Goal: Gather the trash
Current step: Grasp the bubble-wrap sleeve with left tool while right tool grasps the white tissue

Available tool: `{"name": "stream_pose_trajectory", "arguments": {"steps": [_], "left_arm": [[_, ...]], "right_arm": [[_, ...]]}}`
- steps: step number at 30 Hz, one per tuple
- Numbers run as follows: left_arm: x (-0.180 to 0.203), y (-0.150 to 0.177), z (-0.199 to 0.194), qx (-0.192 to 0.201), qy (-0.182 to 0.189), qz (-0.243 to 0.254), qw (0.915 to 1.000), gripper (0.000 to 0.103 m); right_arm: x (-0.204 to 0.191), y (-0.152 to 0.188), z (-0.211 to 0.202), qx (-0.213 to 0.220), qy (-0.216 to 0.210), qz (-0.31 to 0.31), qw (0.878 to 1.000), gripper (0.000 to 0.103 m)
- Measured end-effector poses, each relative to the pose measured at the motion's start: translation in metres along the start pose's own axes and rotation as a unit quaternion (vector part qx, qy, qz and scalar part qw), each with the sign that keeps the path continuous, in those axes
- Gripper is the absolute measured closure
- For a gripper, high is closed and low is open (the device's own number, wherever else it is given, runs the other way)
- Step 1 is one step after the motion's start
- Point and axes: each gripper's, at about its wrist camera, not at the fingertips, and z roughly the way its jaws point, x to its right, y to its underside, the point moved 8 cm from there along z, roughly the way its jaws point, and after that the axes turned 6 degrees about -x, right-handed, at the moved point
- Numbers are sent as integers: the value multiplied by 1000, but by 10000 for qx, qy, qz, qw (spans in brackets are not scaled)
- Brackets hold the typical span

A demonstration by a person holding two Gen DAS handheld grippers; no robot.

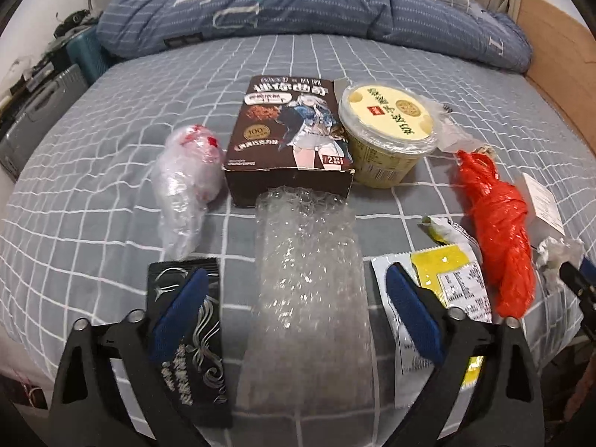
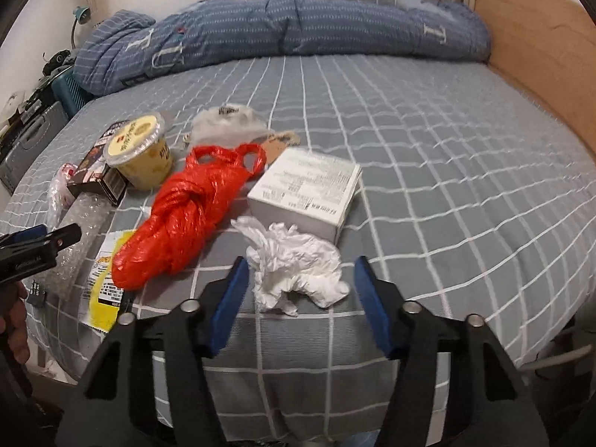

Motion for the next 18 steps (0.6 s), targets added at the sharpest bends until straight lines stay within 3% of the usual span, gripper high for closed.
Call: {"name": "stream_pose_trajectory", "arguments": {"steps": [5,7,13,18], "left_arm": [[4,-1,20,-247,194,57,9995,48],[4,0,24,-239,351,-32,9991,53],[10,1,22,10,304,73,9995,79],[8,4,6,148,374,21,9992,85]], "right_arm": [[-3,4,18,-250,-22,-42,9997,78],[-2,5,22,-307,-27,-66,9995,90],[0,10,28,-323,-38,-158,9993,96],[-3,7,16,-175,-2,-212,9996,97]]}}
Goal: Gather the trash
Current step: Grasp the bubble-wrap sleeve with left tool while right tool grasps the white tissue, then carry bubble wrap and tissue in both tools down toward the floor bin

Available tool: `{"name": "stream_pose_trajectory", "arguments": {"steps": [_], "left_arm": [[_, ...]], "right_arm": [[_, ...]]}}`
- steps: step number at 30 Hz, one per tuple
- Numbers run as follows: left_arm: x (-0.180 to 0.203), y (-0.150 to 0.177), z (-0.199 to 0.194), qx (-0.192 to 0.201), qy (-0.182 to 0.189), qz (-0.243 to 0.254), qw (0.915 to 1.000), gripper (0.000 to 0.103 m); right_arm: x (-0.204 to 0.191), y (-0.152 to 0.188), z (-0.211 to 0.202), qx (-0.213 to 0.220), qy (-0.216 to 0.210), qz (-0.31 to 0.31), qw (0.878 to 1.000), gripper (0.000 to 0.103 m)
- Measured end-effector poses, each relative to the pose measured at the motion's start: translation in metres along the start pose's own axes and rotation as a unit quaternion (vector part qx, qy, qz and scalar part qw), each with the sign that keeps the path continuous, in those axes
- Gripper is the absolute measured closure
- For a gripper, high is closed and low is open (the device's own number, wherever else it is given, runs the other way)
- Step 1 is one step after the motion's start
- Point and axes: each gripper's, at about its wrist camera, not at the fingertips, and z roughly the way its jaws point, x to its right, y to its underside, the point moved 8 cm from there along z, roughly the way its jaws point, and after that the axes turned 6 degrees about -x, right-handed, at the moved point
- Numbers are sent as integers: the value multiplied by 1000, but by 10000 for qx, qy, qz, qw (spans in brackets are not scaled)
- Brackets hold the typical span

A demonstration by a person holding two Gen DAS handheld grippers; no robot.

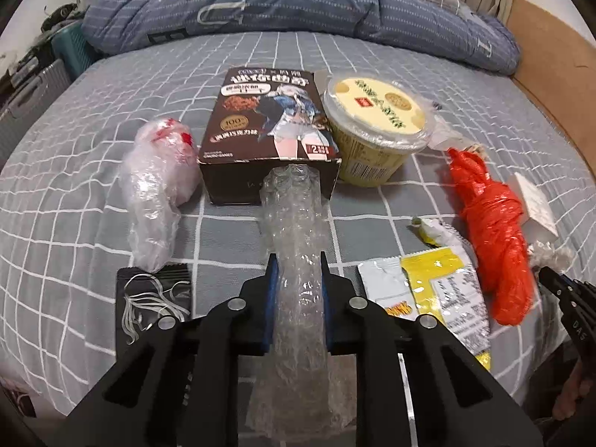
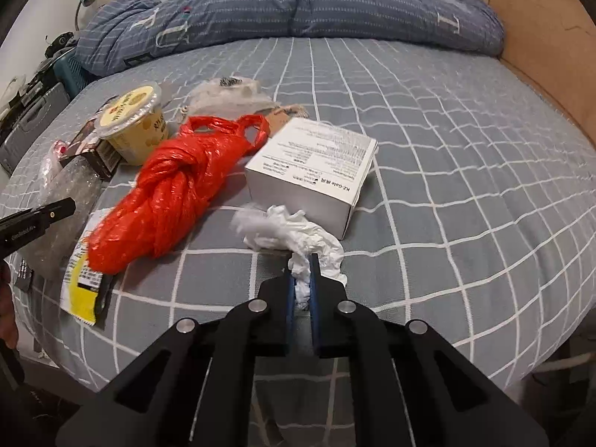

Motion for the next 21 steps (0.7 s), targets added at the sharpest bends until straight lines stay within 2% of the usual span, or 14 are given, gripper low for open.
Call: {"name": "stream_pose_trajectory", "arguments": {"steps": [9,12,21], "left_arm": [[-27,8,-48,350,125,-254,9990,86],[-28,11,-62,377,313,-282,9984,86],[-23,41,-96,503,236,-185,9983,86]], "right_arm": [[-20,-6,-33,379,-71,-146,9991,97],[-26,-6,-37,407,-113,-177,9990,97],[-45,0,-73,632,-242,-279,9973,97]]}}
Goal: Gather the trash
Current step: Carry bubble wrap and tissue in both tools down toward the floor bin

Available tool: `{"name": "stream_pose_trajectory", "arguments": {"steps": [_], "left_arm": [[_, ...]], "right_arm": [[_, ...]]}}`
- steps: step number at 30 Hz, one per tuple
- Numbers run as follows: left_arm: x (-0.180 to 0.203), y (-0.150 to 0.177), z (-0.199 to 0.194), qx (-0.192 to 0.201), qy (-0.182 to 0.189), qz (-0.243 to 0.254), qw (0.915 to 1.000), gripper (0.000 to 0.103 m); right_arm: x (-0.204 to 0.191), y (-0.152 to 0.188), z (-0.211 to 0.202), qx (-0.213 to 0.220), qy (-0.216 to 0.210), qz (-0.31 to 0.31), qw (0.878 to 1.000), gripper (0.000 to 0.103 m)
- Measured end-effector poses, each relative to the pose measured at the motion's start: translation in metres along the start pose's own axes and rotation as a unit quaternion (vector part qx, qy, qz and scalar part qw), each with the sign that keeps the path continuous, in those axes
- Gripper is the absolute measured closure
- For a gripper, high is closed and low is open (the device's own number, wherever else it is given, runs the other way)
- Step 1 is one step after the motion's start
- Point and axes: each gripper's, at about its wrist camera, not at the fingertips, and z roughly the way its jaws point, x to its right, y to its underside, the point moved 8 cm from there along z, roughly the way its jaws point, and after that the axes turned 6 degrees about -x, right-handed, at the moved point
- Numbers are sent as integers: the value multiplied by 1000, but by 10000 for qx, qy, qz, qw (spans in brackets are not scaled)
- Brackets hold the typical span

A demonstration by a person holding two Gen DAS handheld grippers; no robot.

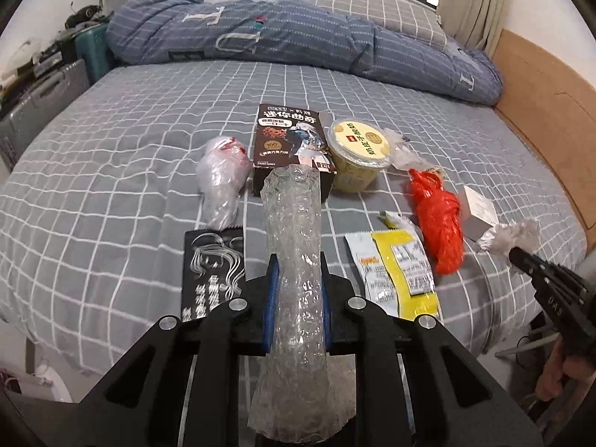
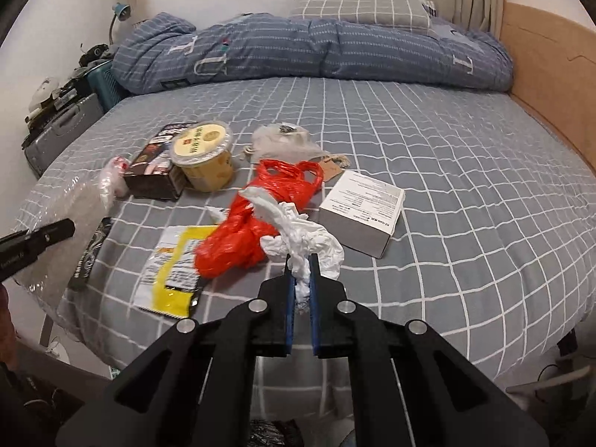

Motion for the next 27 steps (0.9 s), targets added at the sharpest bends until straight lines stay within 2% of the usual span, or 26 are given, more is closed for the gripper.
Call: {"name": "stream_pose_trajectory", "arguments": {"steps": [16,27], "left_arm": [[21,46,-56,91,141,-53,9998,86],[18,82,-78,13,139,-144,9998,86]], "right_arm": [[-41,30,-78,127,-217,-19,9997,97],[-60,59,-103,40,-237,-142,9996,97]]}}
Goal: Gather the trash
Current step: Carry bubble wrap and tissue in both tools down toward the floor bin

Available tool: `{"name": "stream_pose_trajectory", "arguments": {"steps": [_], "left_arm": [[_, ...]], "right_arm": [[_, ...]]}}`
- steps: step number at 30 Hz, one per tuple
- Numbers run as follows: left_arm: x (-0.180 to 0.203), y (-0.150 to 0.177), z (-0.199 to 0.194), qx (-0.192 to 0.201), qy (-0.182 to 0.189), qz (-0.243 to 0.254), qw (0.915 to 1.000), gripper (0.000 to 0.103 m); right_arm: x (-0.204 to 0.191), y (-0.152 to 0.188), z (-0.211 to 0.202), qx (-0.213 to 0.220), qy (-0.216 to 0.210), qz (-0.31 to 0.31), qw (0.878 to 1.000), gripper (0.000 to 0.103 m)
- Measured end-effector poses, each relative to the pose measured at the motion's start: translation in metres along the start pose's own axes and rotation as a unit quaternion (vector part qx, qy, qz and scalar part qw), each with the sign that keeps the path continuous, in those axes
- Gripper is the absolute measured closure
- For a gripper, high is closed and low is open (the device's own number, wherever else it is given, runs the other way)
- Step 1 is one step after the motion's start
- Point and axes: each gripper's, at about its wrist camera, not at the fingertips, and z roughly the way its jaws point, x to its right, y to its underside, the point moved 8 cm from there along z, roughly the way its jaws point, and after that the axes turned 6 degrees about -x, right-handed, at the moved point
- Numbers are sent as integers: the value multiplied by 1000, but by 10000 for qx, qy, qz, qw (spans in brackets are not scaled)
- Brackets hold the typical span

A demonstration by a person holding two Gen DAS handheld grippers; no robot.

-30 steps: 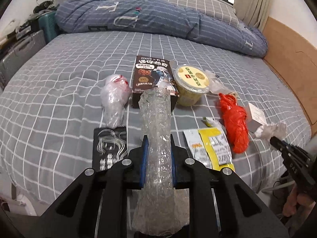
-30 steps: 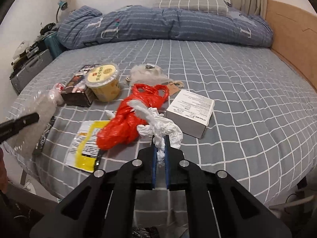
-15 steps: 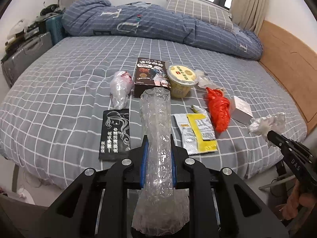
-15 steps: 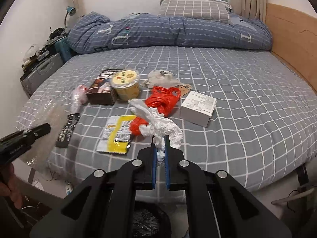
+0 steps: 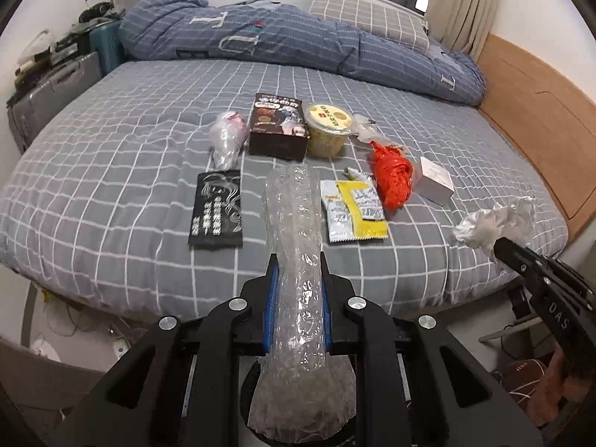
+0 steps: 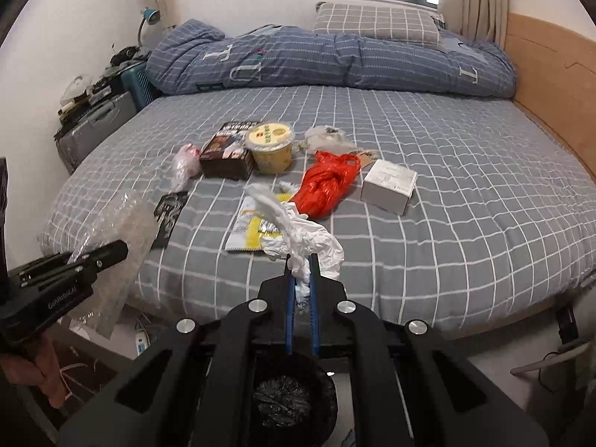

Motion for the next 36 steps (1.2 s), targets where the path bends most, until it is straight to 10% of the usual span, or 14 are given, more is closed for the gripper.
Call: {"name": "stream_pose_trajectory", "arguments": {"steps": [36], "left_arm": [[-47,154,110,-1414,-162,-303,9894,85]], "right_arm": [[-42,155,102,-1589,-229,-114,9870,97]]}}
